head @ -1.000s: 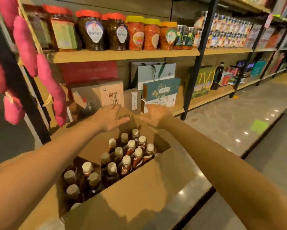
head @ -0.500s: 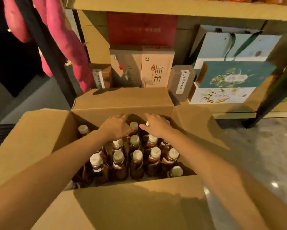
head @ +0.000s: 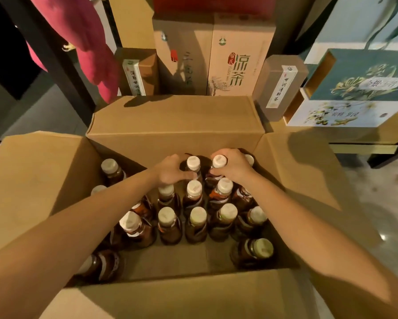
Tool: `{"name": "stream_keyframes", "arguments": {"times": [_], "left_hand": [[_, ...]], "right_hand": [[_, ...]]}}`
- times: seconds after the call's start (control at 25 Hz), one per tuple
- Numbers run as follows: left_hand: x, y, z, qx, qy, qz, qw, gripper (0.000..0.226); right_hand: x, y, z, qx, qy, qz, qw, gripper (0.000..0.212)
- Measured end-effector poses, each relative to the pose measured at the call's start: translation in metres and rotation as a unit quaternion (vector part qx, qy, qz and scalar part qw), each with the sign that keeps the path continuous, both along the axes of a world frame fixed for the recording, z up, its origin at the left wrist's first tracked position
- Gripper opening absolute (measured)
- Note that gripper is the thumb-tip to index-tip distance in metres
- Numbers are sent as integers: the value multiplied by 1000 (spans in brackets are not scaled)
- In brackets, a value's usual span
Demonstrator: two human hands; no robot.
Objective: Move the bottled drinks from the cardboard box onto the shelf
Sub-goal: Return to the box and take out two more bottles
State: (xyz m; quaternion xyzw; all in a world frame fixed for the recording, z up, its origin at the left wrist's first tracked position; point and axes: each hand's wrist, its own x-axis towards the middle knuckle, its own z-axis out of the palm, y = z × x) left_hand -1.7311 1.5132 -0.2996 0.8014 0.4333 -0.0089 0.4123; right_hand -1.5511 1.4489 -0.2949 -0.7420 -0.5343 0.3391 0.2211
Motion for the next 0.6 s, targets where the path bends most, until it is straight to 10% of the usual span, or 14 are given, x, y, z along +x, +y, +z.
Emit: {"name": "stream_keyframes", "arguments": {"times": [0.32,0.6], "left_hand": [[12,17,-14,-117,-1,17,993,48],[14,22,-29,-41,64,12,997,58]], "right_hand": [[12,14,-19,-95,31,40,994,56],[15,16,-23,-105,10,82,991,53]]}}
